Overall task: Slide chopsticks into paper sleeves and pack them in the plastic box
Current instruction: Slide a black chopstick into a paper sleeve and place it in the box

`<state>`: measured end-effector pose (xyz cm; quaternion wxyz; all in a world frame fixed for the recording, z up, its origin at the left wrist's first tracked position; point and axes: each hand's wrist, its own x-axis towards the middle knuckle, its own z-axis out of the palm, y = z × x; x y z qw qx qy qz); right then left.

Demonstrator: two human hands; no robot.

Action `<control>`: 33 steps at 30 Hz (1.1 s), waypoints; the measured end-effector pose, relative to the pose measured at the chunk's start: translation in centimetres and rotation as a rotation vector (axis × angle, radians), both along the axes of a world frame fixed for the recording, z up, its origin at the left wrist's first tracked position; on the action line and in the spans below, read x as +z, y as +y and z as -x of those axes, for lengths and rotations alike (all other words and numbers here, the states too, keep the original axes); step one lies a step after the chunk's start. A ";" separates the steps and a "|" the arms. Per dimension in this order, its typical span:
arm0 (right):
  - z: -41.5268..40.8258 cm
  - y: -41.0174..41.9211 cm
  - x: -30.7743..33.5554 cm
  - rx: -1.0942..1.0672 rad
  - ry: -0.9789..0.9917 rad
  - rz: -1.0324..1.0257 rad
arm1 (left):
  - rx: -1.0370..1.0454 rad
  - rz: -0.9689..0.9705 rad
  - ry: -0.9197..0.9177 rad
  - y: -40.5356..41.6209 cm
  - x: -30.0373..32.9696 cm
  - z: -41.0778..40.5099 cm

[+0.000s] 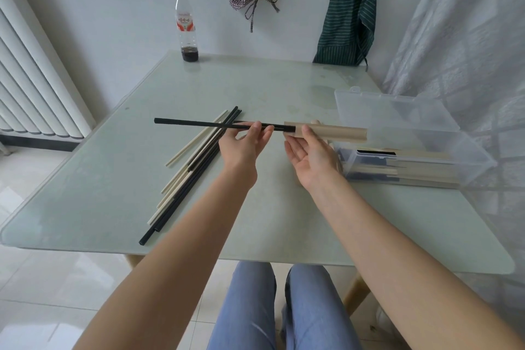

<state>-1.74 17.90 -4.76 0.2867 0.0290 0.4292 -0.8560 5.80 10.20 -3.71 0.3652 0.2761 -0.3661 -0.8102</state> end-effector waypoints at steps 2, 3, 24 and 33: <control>-0.2 -0.1 0.0 0.021 0.017 -0.007 | -0.027 0.000 -0.022 0.3 -0.1 0.1; -0.2 -0.1 0.0 0.031 0.024 -0.008 | -0.037 0.000 -0.036 0.4 -0.1 0.1; 0.0 0.4 0.4 -0.006 0.025 0.020 | 0.082 0.007 -0.176 -0.8 0.0 -0.4; -0.1 0.5 1.0 0.017 0.067 0.015 | 0.057 0.048 -0.156 0.2 0.4 0.0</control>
